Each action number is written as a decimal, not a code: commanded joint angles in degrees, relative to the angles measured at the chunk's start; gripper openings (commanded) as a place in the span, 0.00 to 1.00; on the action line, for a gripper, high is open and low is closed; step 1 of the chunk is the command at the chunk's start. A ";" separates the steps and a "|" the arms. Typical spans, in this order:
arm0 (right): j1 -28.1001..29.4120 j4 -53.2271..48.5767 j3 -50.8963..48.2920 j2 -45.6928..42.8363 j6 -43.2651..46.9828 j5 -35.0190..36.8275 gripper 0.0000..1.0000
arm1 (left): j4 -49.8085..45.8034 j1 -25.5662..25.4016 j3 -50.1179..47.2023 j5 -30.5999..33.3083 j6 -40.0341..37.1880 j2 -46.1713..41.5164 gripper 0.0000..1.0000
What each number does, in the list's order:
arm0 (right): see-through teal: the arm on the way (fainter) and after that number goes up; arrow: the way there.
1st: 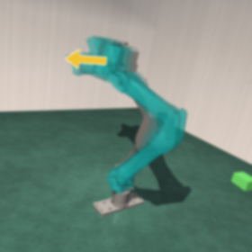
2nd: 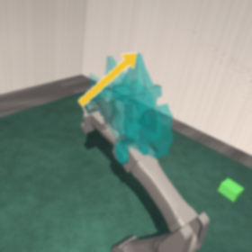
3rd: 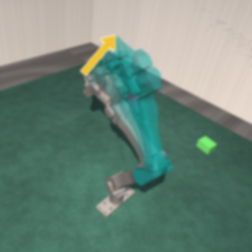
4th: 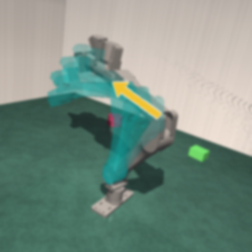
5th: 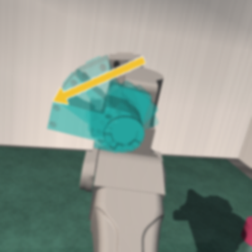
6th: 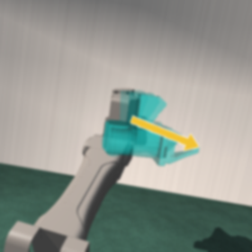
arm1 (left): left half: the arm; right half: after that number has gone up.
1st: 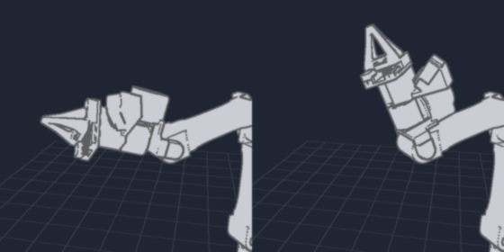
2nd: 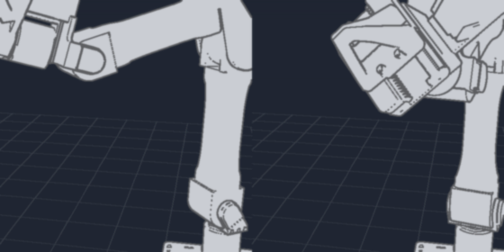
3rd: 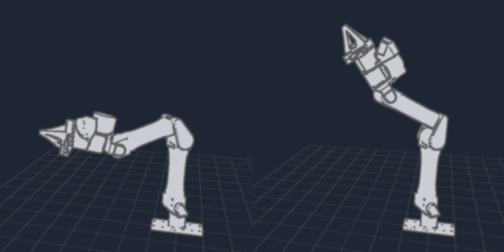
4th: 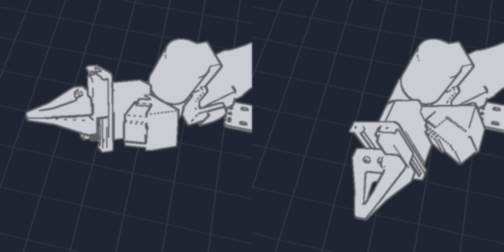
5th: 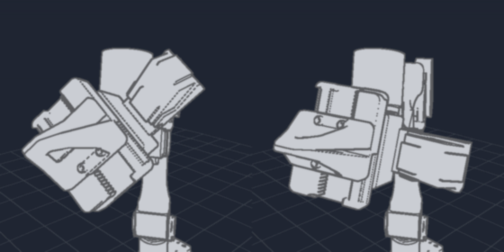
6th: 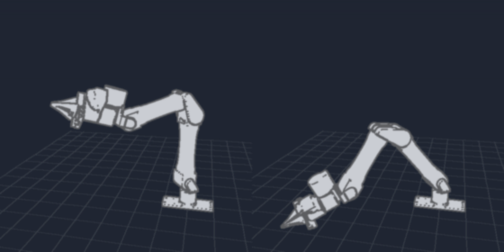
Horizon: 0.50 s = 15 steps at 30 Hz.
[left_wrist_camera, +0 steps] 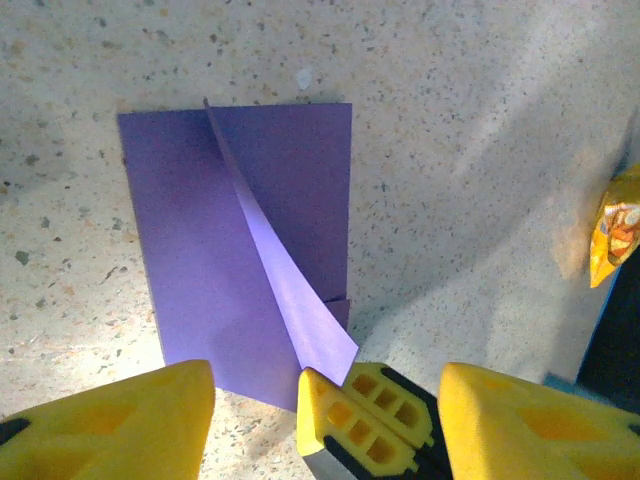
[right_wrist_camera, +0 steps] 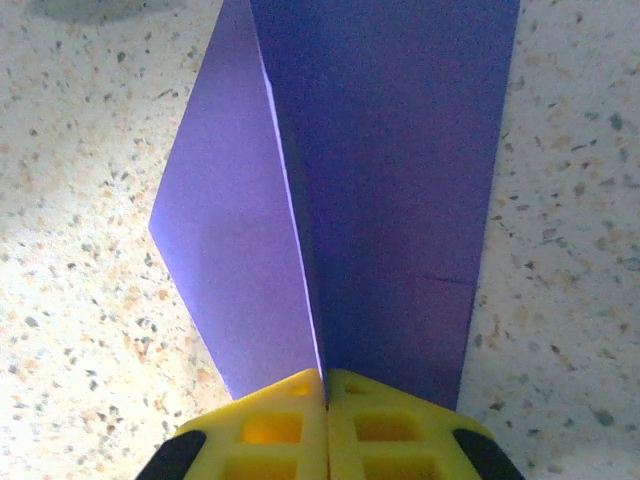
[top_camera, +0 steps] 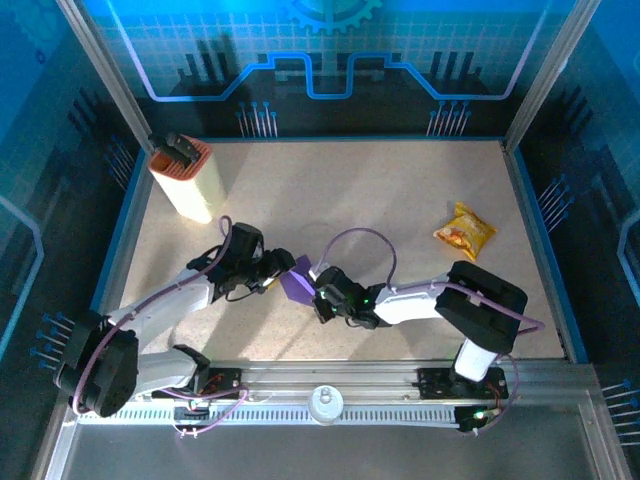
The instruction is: Fold a paper plane with a square sheet of paper (pick it up from the middle)
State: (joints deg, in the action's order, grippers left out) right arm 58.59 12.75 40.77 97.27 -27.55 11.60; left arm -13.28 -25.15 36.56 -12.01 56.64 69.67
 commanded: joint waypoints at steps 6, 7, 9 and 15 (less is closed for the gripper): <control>-7.87 10.66 -2.50 2.00 -11.44 -23.55 0.06 | 4.16 -0.25 -1.30 -3.63 -1.21 2.98 0.42; -8.60 11.69 -2.69 2.41 -12.56 -25.43 0.06 | 4.35 -0.26 -0.98 -3.96 -1.41 3.48 0.40; -9.66 13.18 -2.93 3.00 -14.55 -27.60 0.05 | 4.75 -0.27 -0.45 -4.50 -1.96 4.39 0.37; -11.16 17.78 -3.59 5.98 -19.76 -32.36 0.04 | 7.37 -0.28 0.18 -6.86 -2.67 7.50 0.27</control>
State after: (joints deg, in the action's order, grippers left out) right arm 48.29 26.13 38.26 101.36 -42.78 -15.31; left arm -8.16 -25.15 35.86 -16.14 55.33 75.66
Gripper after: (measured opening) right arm 0.063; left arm 0.276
